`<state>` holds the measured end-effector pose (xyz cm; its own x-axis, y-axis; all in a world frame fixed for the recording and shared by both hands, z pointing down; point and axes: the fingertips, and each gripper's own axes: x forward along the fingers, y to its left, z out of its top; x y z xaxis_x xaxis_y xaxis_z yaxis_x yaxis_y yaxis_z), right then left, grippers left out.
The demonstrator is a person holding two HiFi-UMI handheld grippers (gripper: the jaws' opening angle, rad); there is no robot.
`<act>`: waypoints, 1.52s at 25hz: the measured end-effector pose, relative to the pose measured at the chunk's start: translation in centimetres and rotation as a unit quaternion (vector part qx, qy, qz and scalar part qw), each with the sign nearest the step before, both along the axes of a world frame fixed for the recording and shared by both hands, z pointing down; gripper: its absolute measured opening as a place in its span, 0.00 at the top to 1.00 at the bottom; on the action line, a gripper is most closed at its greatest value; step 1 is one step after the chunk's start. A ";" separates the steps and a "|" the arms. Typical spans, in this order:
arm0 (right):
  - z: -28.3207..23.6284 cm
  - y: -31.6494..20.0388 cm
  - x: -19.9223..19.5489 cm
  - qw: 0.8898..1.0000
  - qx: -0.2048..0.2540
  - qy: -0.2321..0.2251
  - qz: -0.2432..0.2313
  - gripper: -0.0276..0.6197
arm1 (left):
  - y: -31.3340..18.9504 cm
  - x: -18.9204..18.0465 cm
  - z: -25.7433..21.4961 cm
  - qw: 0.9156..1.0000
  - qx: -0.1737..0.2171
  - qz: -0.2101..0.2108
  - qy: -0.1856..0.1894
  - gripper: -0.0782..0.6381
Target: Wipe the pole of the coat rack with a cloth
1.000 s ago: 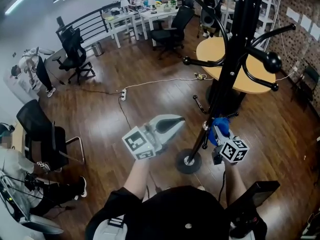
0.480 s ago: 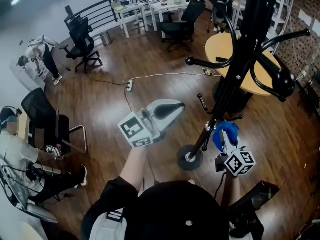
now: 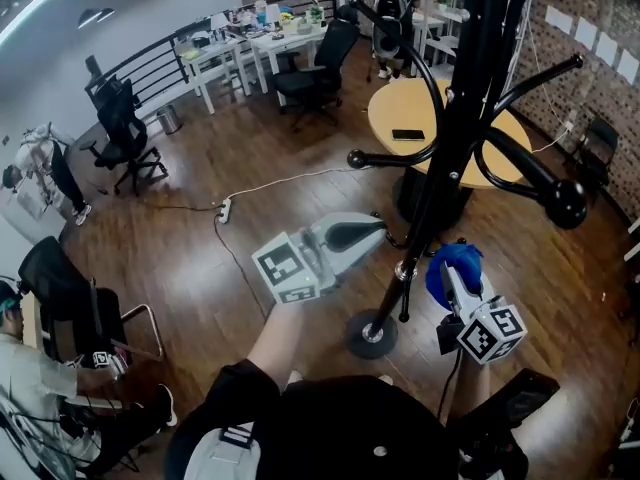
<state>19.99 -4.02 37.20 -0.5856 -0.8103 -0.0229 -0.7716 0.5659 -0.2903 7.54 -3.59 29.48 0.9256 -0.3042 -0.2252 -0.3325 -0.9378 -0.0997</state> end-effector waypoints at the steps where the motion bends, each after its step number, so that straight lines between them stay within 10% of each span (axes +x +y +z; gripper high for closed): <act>1: -0.5 -0.2 -0.7 1.000 0.000 0.004 0.015 0.89 | -0.2 -0.8 0.2 1.000 0.002 0.016 -0.002 0.90; 11: -8.3 1.4 -8.9 0.971 0.037 0.032 0.233 0.89 | -1.4 -9.8 1.3 0.977 -0.026 0.210 -0.008 0.90; 25: -8.8 1.0 -11.7 0.967 0.038 0.026 0.250 0.89 | -2.4 -4.7 -0.5 0.947 -0.019 0.319 -0.006 0.90; 32: -8.7 -0.7 -12.6 0.937 0.049 0.046 0.342 0.89 | -3.7 -3.4 0.9 0.898 -0.001 0.441 -0.007 0.90; 38: -7.6 -4.8 -15.8 0.881 0.055 0.038 0.468 0.89 | -8.9 -6.4 2.2 0.840 -0.003 0.543 -0.018 0.90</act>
